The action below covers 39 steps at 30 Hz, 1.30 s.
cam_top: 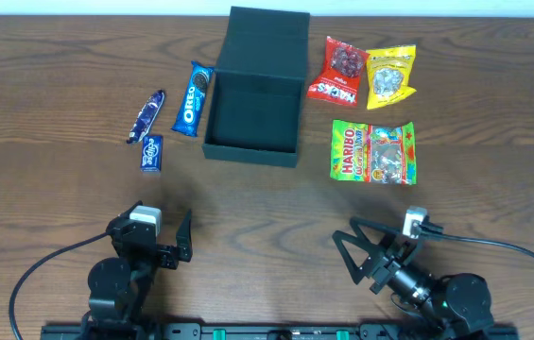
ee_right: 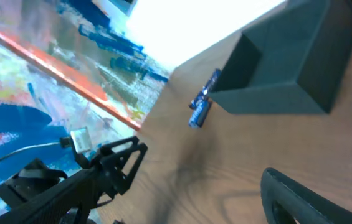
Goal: Pack container
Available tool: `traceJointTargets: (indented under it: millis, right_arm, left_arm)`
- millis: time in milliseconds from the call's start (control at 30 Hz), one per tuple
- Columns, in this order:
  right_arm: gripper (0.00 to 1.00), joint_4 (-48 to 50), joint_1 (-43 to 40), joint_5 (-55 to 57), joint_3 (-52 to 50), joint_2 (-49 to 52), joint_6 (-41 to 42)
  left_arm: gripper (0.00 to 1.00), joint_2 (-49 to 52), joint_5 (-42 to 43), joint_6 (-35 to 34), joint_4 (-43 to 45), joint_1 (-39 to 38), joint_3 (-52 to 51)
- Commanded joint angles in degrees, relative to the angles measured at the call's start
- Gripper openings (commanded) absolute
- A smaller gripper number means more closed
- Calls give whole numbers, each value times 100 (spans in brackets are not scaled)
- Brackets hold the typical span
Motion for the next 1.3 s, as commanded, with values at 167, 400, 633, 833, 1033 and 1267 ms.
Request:
traceJointTargets:
  millis: [167,400,633,833,1033,1267]
  right_arm:
    - [89,212,-142,-350,227,922,-645]
    - [91,7,-142,-627,752,1930,-1292]
    - [89,-1279,-142,-28,1375,2312,-2205]
    - [94,-2223,-142,1480,1906,2500,-2542]
    - [96,-2072,-142,1805,1974,2830,-2535]
    - [96,-1794,-151,2223,1989,3224,-2529]
  left_arm:
    - [95,-42,-33,81,-13,-15,-133]
    - [95,-42,-33,81,-13,-15,-133]
    - [95,-42,-28,81,0,-17,-133]
    - [95,-42,280,-192,20,-20,-133]
    - [95,-42,831,-1143,433,-20,-133]
    - [95,376,981,-723,1196,-20,63]
